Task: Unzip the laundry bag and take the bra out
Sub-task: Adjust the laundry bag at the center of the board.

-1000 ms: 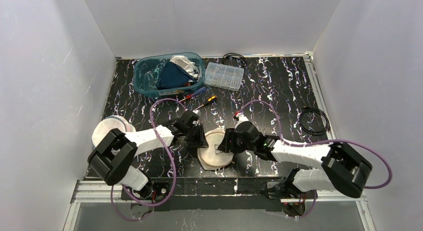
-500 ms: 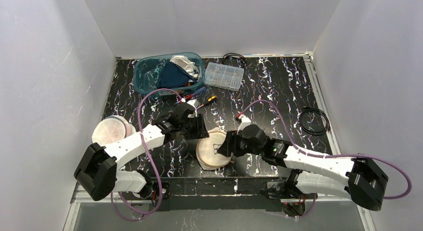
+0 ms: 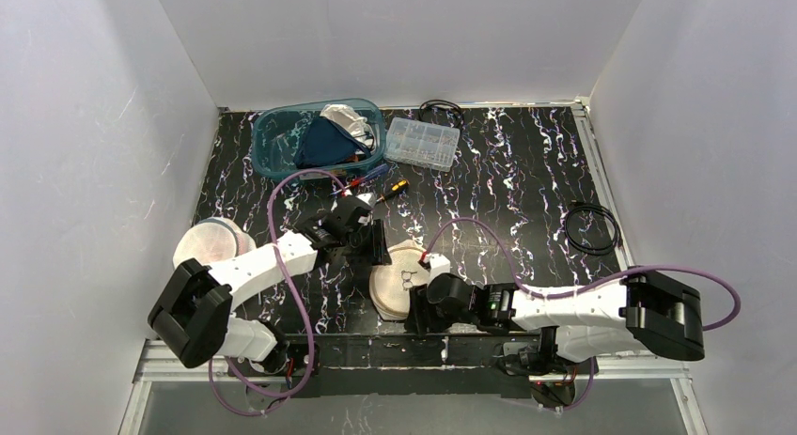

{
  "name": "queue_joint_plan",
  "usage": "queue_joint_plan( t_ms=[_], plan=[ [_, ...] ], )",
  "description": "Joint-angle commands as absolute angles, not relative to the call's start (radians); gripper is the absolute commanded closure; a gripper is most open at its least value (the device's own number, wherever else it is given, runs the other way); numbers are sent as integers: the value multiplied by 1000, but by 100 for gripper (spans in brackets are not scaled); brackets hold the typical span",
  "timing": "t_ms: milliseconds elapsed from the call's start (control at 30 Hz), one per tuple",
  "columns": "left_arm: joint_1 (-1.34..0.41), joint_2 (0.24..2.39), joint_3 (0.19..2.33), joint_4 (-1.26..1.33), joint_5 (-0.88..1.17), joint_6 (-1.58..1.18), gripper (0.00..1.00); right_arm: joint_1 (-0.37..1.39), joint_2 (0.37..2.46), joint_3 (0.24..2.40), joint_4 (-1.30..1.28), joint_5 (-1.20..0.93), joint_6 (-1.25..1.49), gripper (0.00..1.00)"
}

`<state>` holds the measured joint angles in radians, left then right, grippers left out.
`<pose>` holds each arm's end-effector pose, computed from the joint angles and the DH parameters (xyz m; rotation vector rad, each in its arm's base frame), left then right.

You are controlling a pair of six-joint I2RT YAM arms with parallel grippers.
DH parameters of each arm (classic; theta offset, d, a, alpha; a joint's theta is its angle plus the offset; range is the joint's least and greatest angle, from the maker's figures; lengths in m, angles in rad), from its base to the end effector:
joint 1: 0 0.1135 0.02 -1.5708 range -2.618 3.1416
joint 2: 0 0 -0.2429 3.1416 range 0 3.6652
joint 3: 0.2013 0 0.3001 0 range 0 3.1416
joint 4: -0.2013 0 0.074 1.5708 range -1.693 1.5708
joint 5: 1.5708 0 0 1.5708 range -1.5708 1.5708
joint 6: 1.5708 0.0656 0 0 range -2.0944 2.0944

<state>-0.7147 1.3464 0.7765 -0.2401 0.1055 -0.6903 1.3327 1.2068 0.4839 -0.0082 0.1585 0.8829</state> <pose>0.2537 -0.2293 0.1413 0.0841 2.5219 -0.7535 0.0801 0.2862 0.0983 -0.4680 2.4404 0.9037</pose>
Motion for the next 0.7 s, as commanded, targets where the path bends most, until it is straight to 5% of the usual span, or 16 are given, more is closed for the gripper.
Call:
queue_joint_plan(
  t_ms=[0, 400, 667],
  plan=[
    [-707, 1292, 756, -282, 71, -680, 58, 1326, 1240, 462, 53, 325, 936, 38],
    [-706, 1212, 717, -341, 32, -693, 58, 1209, 1237, 427, 83, 404, 996, 38],
    [-702, 1227, 722, -346, 27, -686, 58, 992, 1198, 390, 139, 272, 956, 36]
  ],
)
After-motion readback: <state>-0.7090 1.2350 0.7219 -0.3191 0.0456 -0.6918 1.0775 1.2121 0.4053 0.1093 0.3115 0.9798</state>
